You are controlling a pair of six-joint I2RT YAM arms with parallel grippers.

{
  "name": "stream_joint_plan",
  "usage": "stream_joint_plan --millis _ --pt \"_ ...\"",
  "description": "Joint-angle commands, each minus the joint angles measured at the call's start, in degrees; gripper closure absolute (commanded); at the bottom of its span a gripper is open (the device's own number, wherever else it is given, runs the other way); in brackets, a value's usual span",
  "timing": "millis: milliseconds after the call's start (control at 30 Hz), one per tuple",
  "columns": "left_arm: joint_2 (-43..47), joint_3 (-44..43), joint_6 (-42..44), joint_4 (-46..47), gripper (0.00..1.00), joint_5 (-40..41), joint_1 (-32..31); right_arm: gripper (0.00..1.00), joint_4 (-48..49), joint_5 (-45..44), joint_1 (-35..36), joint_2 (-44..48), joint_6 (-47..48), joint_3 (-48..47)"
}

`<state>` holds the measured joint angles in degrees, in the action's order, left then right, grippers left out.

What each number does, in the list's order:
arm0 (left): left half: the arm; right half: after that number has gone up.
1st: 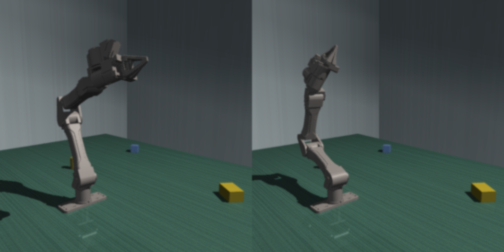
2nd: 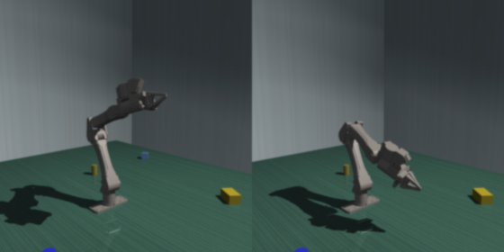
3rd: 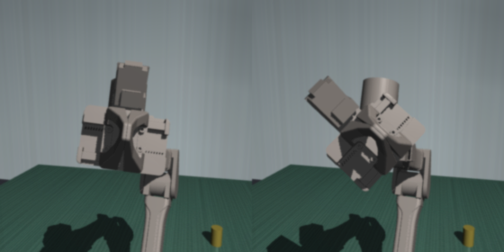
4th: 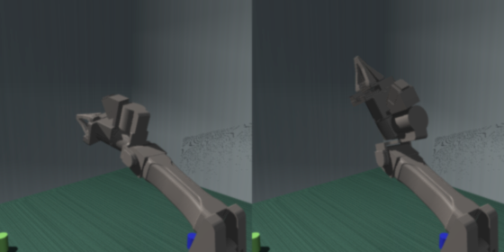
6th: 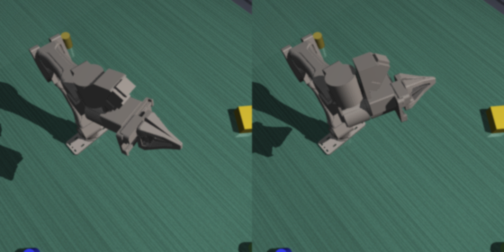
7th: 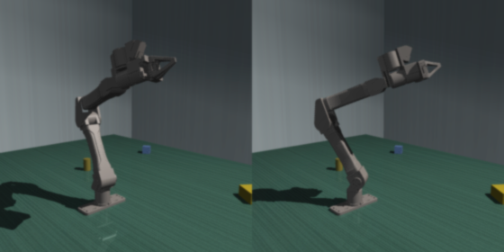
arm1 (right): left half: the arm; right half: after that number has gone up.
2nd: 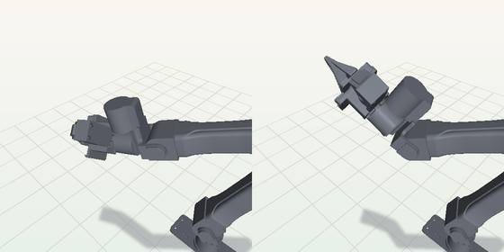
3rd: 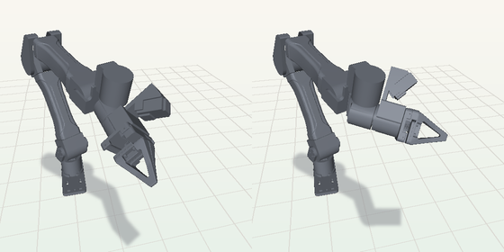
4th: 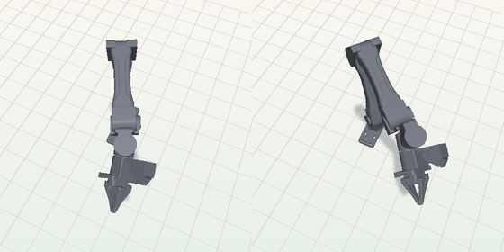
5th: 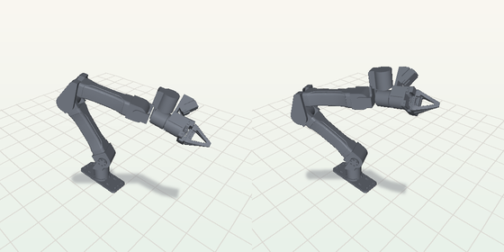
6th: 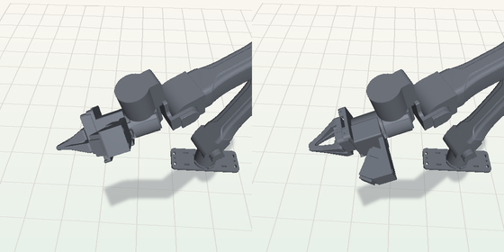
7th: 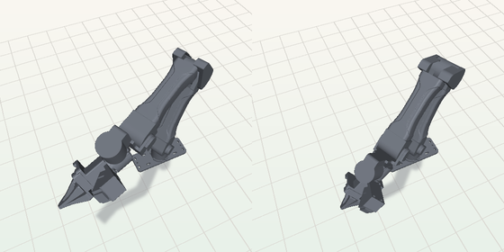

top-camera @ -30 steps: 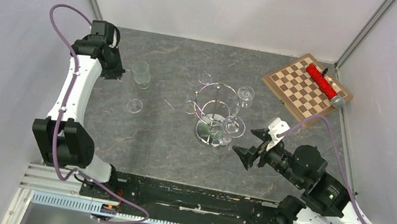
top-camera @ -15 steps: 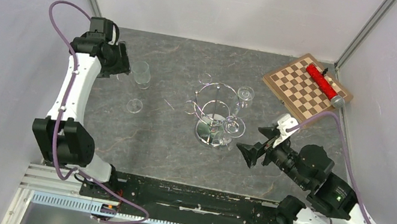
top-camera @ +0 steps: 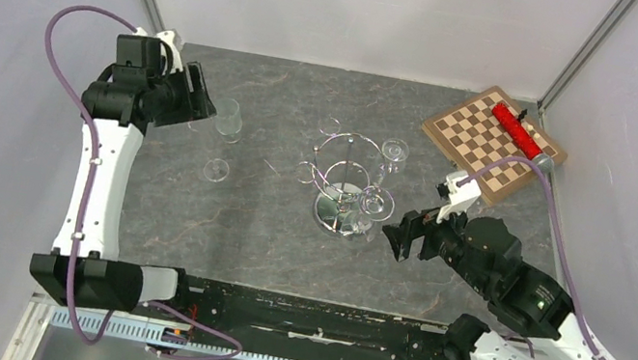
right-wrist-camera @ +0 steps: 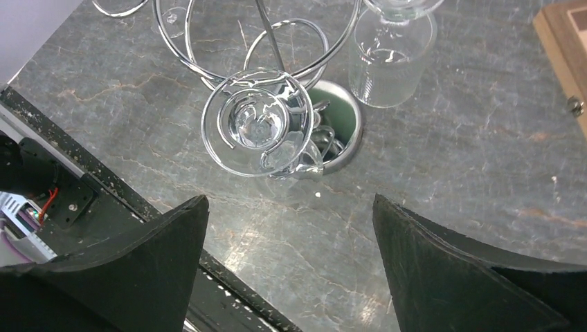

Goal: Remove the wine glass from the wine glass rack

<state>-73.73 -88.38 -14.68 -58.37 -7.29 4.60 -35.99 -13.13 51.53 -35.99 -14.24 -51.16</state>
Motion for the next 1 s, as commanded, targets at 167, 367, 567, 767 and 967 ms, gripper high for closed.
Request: stream_joint_plan --millis 167,367,567,767,967 --pt "6.49 3.3 1.43 3.36 0.28 -11.45 -7.67 0.11 1.56 -1.8 0.07 -2.87 -14.95 -4.22" --pt "10.21 4.85 2.53 4.92 0.28 -14.47 -13.25 0.16 4.28 -1.24 0.06 -3.67 -22.46 -4.04" --pt "14.49 7.8 3.78 7.92 0.28 -17.98 -18.77 0.24 7.12 -1.02 0.02 -4.07 -29.79 -2.7" --pt "15.63 7.96 6.41 6.38 0.28 -12.32 -25.74 0.35 7.78 -3.56 -0.15 -2.37 -37.08 0.79" --pt "16.17 7.78 6.22 6.78 0.28 -12.18 -29.76 0.41 8.29 -4.53 -0.31 0.38 -43.4 4.51"
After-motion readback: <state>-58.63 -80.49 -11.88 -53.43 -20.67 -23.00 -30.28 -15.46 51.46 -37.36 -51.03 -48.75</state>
